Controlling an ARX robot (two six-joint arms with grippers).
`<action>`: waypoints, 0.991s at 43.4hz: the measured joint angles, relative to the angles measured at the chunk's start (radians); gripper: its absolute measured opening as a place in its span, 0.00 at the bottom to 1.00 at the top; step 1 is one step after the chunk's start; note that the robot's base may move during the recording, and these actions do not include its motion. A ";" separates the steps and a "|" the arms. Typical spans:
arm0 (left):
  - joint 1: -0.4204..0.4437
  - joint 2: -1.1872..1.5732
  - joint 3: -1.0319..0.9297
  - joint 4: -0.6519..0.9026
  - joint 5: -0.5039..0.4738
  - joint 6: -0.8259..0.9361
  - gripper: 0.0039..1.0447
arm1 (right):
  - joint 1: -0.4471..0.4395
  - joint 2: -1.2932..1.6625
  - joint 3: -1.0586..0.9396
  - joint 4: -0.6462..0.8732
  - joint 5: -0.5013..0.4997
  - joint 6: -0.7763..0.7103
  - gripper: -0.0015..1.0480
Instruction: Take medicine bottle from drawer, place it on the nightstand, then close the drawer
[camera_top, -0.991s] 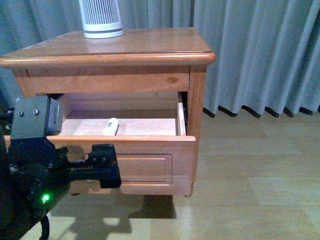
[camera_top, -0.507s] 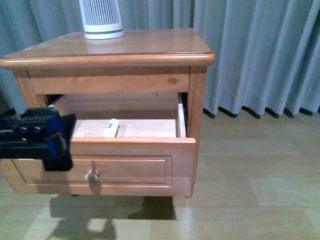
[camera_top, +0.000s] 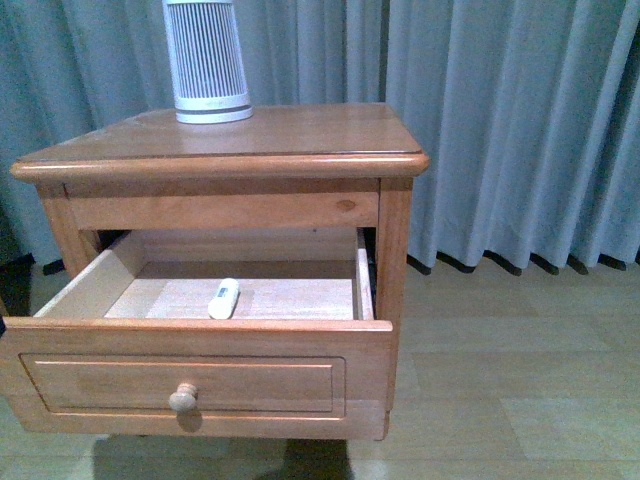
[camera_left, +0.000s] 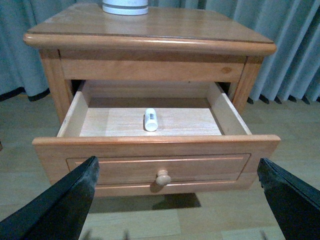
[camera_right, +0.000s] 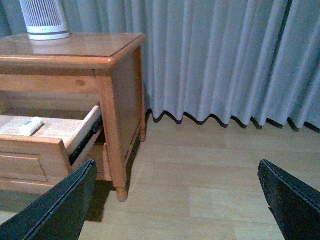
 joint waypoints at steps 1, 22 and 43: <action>0.000 -0.004 0.000 0.000 -0.005 0.000 0.94 | 0.000 0.000 0.000 0.000 0.000 0.000 0.93; 0.201 -0.293 -0.137 -0.060 -0.009 0.064 0.03 | 0.000 0.000 0.000 0.000 0.000 0.000 0.93; 0.343 -0.536 -0.137 -0.294 0.127 0.067 0.03 | 0.000 0.000 0.000 0.000 0.000 0.000 0.93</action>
